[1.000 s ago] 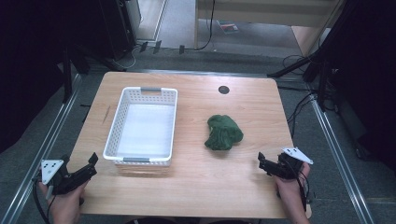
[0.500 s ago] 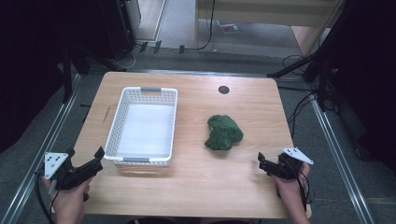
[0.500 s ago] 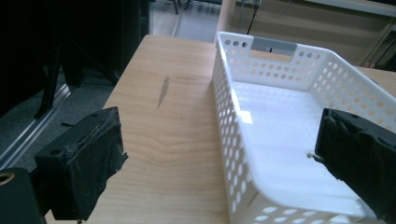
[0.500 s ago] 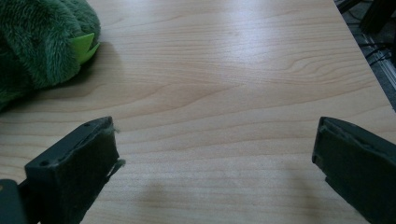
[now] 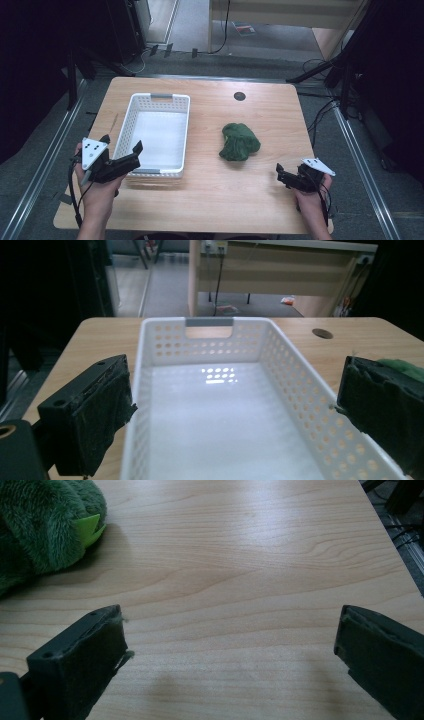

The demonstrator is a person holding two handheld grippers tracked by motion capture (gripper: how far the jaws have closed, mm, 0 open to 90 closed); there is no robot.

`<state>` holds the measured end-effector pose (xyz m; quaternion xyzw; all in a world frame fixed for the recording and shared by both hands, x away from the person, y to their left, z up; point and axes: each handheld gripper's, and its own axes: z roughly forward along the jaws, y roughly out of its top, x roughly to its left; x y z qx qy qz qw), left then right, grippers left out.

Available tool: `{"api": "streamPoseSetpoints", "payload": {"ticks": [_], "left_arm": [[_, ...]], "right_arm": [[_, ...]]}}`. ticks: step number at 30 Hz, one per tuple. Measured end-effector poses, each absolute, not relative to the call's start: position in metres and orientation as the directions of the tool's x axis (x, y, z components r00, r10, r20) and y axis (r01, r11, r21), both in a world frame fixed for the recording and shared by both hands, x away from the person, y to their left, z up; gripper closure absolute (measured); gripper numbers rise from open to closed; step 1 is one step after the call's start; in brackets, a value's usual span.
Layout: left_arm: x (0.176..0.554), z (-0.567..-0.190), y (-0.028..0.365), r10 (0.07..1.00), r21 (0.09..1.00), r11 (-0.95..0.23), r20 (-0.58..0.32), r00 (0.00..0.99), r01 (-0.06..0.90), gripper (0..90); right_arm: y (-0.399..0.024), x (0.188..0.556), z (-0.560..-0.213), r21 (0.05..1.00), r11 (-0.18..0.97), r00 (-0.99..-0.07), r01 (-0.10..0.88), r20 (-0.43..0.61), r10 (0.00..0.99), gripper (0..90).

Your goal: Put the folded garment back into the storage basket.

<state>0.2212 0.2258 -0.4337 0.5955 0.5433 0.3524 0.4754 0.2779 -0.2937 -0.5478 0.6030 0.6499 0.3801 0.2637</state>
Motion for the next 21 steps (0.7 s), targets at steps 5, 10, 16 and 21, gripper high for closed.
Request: {"api": "streamPoseSetpoints", "payload": {"ticks": [5,10,16,21], "left_arm": [[0.235,-0.427,0.203,0.975,0.950,0.037,-0.103,0.198,0.310,2.3],[0.243,-0.426,0.187,0.972,0.950,0.023,-0.094,0.215,0.310,2.2],[0.254,-0.425,0.160,0.963,0.944,-0.003,-0.085,0.254,0.329,0.6],[0.261,-0.424,0.147,0.958,0.943,-0.010,-0.086,0.273,0.332,0.4]], "right_arm": [[-0.294,0.278,-0.548,0.812,-0.019,-0.132,0.584,0.119,0.984,0.5],[-0.294,0.278,-0.548,0.812,-0.018,-0.134,0.584,0.117,0.984,0.4],[-0.295,0.278,-0.548,0.812,-0.028,-0.129,0.583,0.126,0.984,0.4],[-0.295,0.278,-0.548,0.813,-0.028,-0.129,0.582,0.127,0.983,0.4]]}}
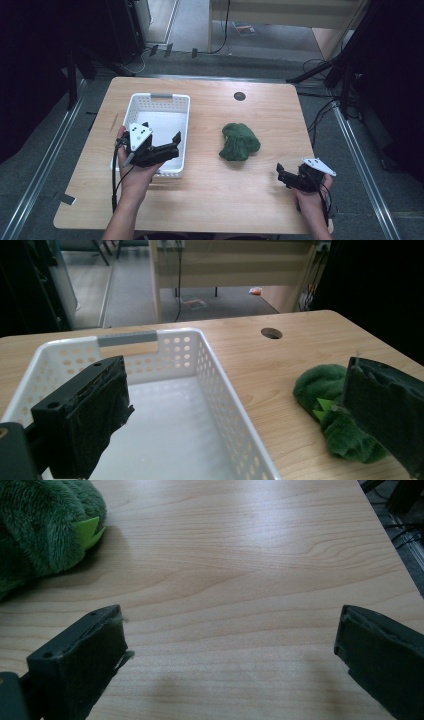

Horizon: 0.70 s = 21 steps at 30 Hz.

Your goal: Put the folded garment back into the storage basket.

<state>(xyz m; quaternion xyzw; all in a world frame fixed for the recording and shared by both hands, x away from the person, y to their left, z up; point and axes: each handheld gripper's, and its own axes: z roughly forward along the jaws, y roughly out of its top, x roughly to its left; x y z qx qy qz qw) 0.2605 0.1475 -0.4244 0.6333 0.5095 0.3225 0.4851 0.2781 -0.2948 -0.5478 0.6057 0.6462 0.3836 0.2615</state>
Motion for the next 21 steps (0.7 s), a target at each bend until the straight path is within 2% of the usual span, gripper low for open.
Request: {"api": "streamPoseSetpoints", "payload": {"ticks": [21], "left_arm": [[0.283,-0.431,0.092,0.931,0.932,-0.026,-0.109,0.349,0.360,0.1]], "right_arm": [[-0.295,0.278,-0.548,0.812,-0.028,-0.131,0.584,0.128,0.983,0.4]]}}
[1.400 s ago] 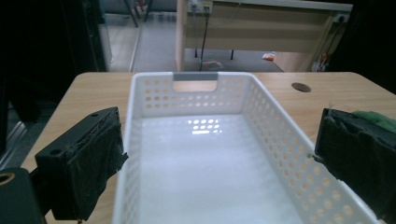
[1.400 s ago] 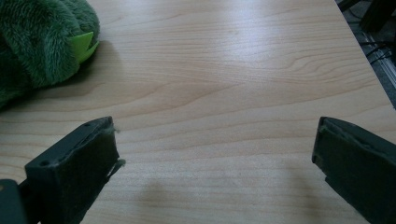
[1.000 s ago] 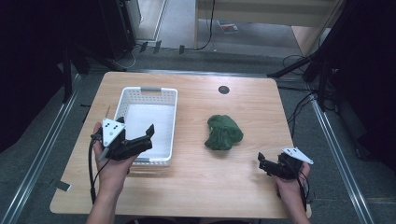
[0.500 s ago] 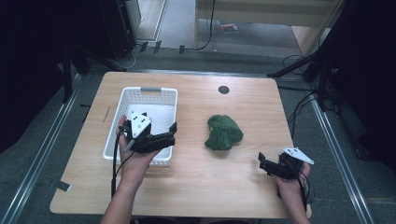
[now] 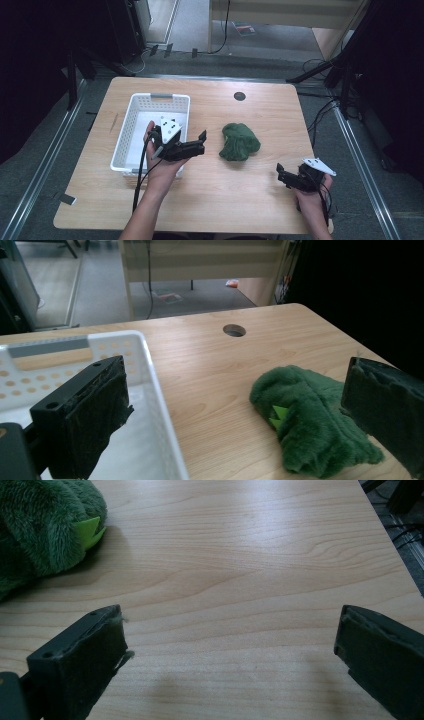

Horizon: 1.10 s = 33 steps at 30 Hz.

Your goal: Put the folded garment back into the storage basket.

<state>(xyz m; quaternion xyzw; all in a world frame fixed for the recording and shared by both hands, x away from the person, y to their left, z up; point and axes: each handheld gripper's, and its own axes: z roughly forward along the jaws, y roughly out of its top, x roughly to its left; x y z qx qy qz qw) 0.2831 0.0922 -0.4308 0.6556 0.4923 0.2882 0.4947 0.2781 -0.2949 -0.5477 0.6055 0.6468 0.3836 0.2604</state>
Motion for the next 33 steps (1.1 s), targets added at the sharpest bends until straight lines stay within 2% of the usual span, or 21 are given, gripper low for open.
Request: {"api": "streamPoseSetpoints", "payload": {"ticks": [7,18,33], "left_arm": [[0.291,-0.435,0.070,0.919,0.925,-0.047,-0.107,0.378,0.378,0.1],[0.302,-0.446,0.038,0.891,0.909,-0.043,-0.153,0.427,0.416,0.0],[0.326,-0.475,-0.002,0.890,0.857,-0.095,-0.155,0.428,0.506,0.0]], "right_arm": [[-0.295,0.278,-0.548,0.812,-0.026,-0.132,0.584,0.127,0.983,0.4],[-0.295,0.278,-0.548,0.814,-0.030,-0.132,0.580,0.130,0.983,0.4],[-0.295,0.278,-0.548,0.814,-0.029,-0.134,0.580,0.131,0.982,0.4]]}}
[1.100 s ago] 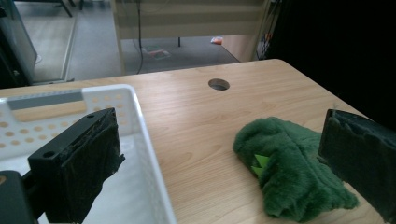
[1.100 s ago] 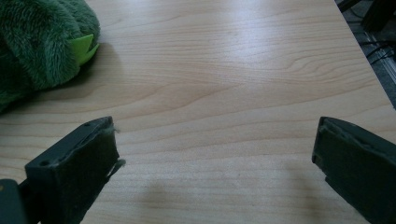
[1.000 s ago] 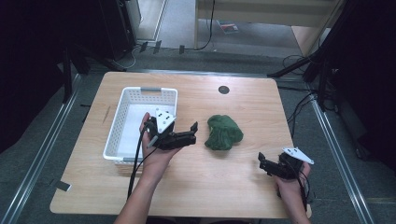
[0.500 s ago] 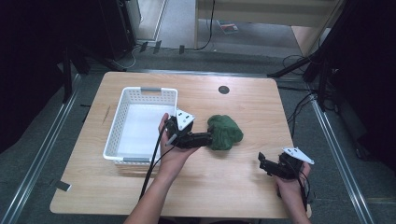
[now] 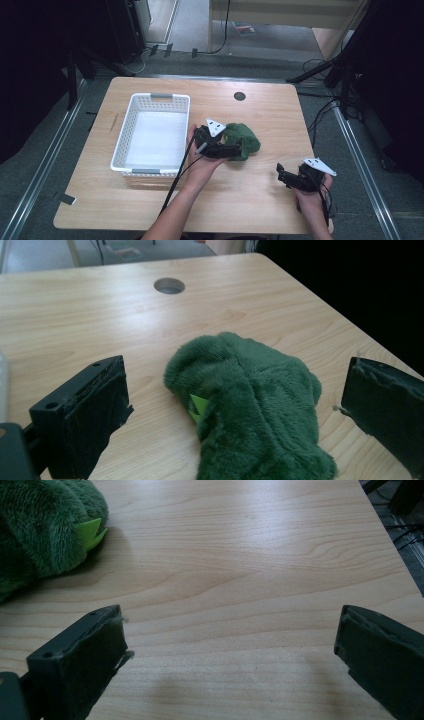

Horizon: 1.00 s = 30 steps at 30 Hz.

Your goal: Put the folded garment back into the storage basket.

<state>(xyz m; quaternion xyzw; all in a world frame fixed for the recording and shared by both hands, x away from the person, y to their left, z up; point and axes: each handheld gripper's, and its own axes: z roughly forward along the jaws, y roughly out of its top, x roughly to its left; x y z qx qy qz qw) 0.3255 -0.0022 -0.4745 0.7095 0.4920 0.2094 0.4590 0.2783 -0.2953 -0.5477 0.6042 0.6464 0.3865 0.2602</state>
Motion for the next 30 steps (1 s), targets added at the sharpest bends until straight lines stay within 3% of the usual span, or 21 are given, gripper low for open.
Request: {"api": "streamPoseSetpoints", "payload": {"ticks": [12,30], "left_arm": [[0.343,-0.496,-0.042,0.871,0.802,-0.132,-0.187,0.455,0.582,0.0],[0.365,-0.521,-0.070,0.936,0.664,-0.197,-0.092,0.340,0.722,0.0]], "right_arm": [[-0.296,0.278,-0.548,0.815,-0.027,-0.137,0.579,0.130,0.982,0.4],[-0.296,0.278,-0.548,0.815,-0.028,-0.139,0.579,0.132,0.982,0.4]]}}
